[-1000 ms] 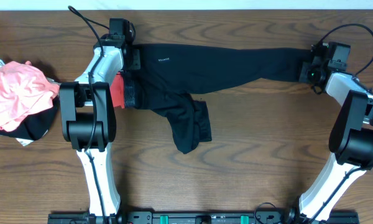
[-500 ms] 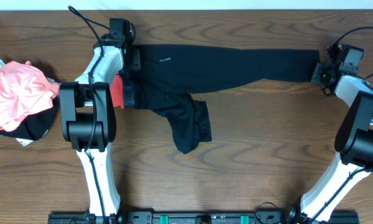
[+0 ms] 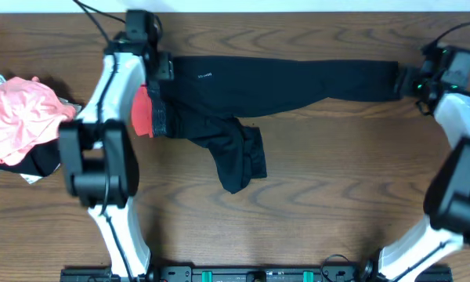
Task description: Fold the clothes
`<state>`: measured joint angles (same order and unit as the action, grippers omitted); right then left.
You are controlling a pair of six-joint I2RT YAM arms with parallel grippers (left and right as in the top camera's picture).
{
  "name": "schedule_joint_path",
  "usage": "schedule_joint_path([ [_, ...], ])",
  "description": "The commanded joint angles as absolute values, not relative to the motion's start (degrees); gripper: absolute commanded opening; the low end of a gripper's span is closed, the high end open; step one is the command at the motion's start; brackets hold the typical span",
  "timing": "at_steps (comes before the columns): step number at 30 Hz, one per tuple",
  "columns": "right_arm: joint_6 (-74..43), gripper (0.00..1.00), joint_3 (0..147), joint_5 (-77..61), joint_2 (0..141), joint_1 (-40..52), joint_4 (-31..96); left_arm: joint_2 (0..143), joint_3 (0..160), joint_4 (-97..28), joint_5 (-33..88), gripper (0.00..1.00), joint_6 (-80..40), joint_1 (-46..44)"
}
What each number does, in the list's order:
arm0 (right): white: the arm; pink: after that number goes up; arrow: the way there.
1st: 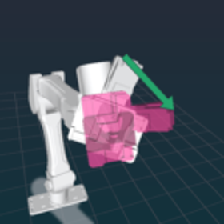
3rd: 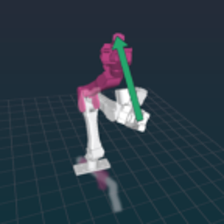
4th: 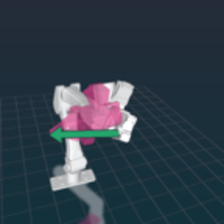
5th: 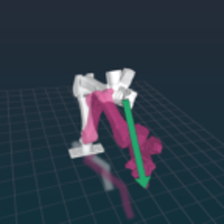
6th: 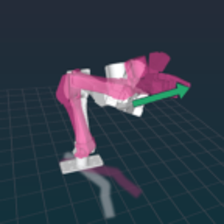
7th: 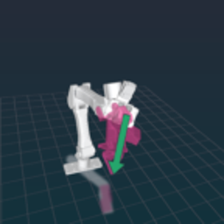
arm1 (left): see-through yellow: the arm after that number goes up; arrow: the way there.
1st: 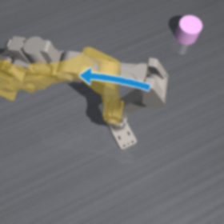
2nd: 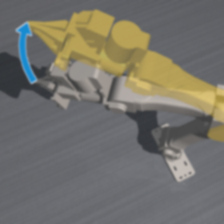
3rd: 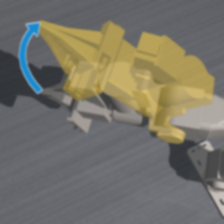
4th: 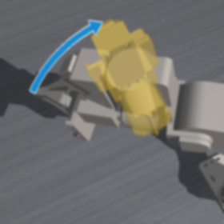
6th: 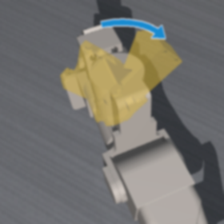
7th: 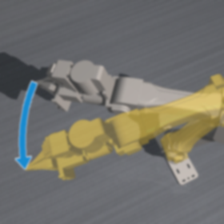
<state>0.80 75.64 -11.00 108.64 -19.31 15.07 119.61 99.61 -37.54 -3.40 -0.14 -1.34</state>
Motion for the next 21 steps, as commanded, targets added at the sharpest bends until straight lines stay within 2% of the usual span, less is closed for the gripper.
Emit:
schedule_joint_path([
  [1,0.91,0.59,76.03,-18.04,99.96,-18.46,22.79,113.62,100.38,-43.29,-4.51,0.77,0.1,-0.93],
  [2,0.89,0.57,76.03,-19.92,98.5,-17.98,27.07,112.88,100.36,-46.37,-4.51,0.8,-0.16,-0.93],
  [7,0.91,0.55,75.85,-24.29,97.17,-13.06,44.58,112.29,99.79,-58.11,-2.92,0.8,-2.72,-0.93],
  [9,0.91,0.55,75.35,-24.25,97.56,-10.76,47.31,112.29,98.67,-59.94,-1.87,0.8,-2.72,-0.93],
  [21,0.14,0.54,68.64,-23.59,97.84,3.88,44.73,112.31,88.88,-62.24,3.49,0.8,-2.92,-0.99],
])
